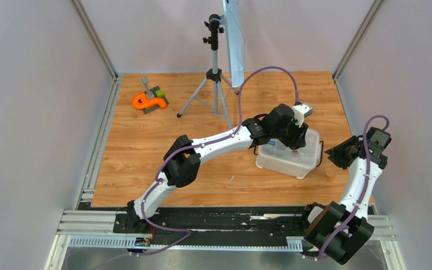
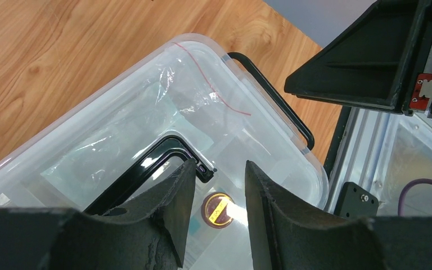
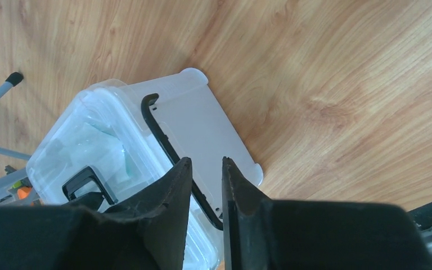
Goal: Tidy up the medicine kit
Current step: Close the lid of the medicine box.
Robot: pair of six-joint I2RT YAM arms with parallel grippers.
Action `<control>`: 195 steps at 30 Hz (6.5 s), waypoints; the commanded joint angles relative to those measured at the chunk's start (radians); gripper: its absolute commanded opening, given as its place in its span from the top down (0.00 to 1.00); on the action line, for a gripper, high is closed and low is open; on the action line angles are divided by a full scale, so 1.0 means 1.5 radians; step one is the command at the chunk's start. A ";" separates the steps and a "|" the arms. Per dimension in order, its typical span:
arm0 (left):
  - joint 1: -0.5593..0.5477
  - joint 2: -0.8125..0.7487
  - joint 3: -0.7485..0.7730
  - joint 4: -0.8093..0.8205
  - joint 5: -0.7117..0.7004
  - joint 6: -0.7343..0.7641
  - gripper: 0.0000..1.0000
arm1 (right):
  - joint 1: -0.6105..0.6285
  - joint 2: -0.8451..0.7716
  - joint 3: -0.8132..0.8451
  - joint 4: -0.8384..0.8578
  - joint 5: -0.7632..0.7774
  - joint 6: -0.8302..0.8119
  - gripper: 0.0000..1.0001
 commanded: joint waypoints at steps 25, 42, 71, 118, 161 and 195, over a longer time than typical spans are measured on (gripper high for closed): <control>0.009 0.112 -0.055 -0.168 0.015 -0.011 0.52 | 0.002 0.002 -0.030 0.080 -0.135 -0.024 0.95; 0.009 0.153 -0.033 -0.167 0.046 -0.028 0.53 | 0.058 -0.010 -0.025 0.072 -0.196 -0.032 1.00; 0.003 0.184 -0.030 -0.157 0.071 -0.039 0.53 | 0.254 0.014 0.034 0.133 -0.150 0.031 1.00; 0.018 0.183 -0.043 -0.148 0.085 -0.053 0.53 | 0.317 -0.222 -0.056 0.025 0.012 0.110 1.00; 0.025 0.174 -0.080 -0.126 0.128 -0.059 0.53 | 0.281 -0.042 0.031 0.234 0.030 0.124 1.00; 0.047 -0.022 -0.011 -0.210 0.131 -0.007 0.22 | 0.267 -0.078 0.049 0.062 0.062 0.083 1.00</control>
